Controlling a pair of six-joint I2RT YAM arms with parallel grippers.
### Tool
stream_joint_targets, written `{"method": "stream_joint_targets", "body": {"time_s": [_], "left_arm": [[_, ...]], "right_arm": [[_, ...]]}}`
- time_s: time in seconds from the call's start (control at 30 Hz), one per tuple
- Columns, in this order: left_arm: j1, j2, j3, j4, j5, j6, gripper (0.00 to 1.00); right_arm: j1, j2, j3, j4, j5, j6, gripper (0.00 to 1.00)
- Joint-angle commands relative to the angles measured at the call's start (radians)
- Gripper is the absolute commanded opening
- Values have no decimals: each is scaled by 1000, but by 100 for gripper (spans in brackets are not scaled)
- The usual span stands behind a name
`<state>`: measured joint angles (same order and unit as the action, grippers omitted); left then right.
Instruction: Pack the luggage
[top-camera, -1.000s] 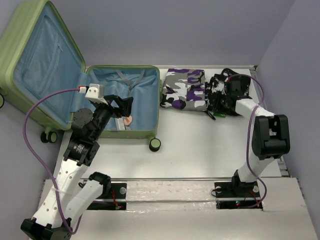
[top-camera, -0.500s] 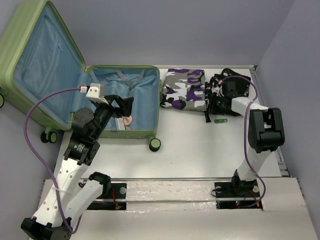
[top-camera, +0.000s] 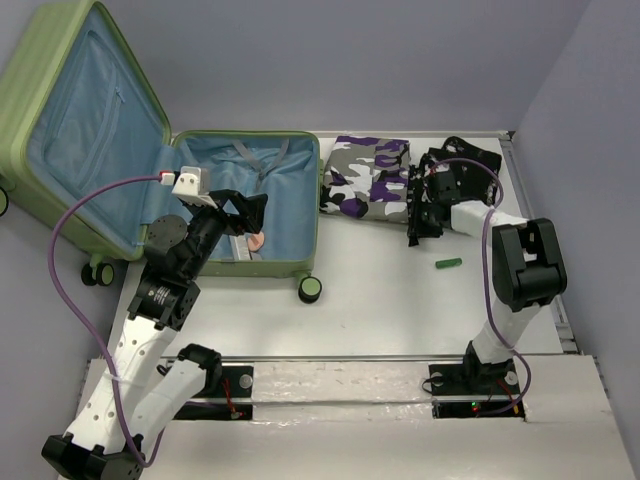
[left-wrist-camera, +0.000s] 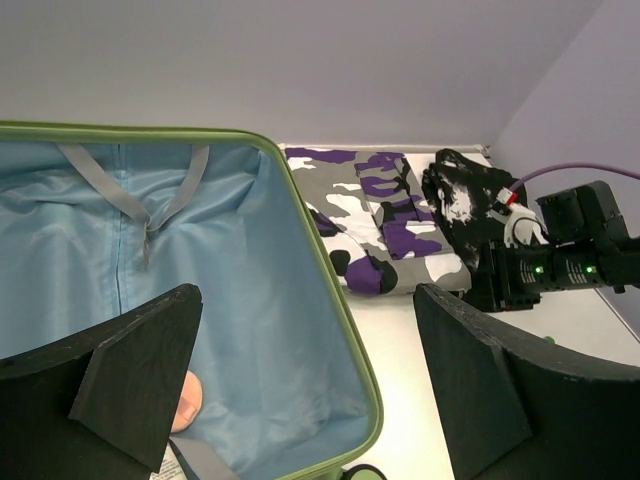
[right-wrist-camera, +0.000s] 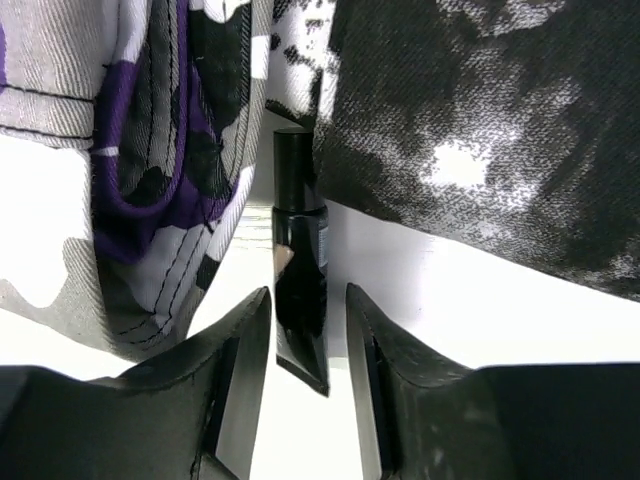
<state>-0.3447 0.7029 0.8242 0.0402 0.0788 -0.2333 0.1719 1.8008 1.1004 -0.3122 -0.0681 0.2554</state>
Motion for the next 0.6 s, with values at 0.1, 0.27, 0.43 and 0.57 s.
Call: {"method": "stream_joint_targets", "body": {"time_s": [0.1,0.27,0.43,0.57], "left_arm": [[4,-17,-3,41,15,9,99],[4,-14,-4,41,16,8,99],[4,-8,-2,41,21,8,99],[4,-3,-2,41,21,6,99]], "right_arm": [[9,-21,-59,18,80,33,10],[9,-206,-111,44,102,45,9],[55,-435,-116,13,25,62,9],[225,-472,-44,-2,-21,99,9]]}}
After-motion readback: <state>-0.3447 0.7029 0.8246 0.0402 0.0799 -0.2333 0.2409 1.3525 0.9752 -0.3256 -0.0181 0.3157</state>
